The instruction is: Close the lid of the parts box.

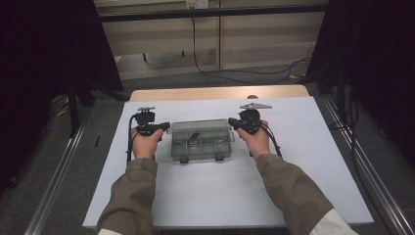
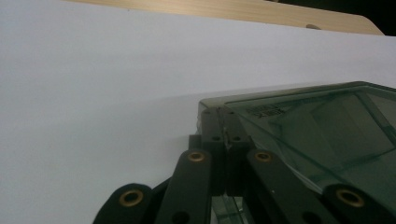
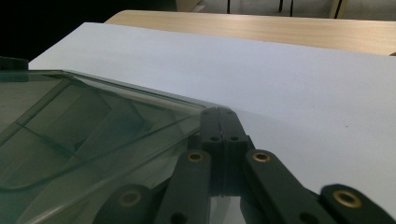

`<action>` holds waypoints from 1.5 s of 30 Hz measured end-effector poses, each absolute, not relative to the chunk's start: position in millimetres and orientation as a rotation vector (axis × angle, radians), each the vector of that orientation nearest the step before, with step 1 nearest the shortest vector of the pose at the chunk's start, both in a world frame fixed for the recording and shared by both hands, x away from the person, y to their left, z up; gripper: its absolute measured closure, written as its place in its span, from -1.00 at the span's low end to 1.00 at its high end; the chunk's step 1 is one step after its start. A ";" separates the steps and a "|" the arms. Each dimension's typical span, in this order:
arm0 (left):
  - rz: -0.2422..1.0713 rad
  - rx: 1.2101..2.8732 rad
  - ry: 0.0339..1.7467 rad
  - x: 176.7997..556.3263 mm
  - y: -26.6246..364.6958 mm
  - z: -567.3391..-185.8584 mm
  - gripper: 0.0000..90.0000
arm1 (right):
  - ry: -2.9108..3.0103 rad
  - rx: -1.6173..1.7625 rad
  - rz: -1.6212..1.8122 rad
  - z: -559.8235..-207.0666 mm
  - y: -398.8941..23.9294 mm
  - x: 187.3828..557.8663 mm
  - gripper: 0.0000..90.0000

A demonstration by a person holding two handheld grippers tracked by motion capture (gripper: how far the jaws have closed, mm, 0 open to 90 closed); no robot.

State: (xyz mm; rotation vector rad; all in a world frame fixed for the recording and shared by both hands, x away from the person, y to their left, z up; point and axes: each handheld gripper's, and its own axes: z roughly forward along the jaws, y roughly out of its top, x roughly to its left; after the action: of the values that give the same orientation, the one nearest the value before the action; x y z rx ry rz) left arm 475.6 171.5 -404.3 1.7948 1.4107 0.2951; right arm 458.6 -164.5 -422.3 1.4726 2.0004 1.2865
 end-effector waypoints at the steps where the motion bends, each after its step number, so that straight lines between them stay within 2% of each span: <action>1: 0.295 1.792 1.411 475.1 171.2 -404.7 1.00 | 2.001 1.471 1.287 -422.5 -164.6 458.4 1.00; 45: 0.282 1.819 1.405 465.6 172.2 -415.5 1.00 | 2.034 1.468 1.285 -432.7 -165.3 450.2 1.00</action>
State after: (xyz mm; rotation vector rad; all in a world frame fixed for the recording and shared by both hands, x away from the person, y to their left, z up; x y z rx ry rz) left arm 465.6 172.2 -415.5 1.8190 1.4053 0.2817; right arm 450.2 -165.3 -432.7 1.4678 2.0342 1.2852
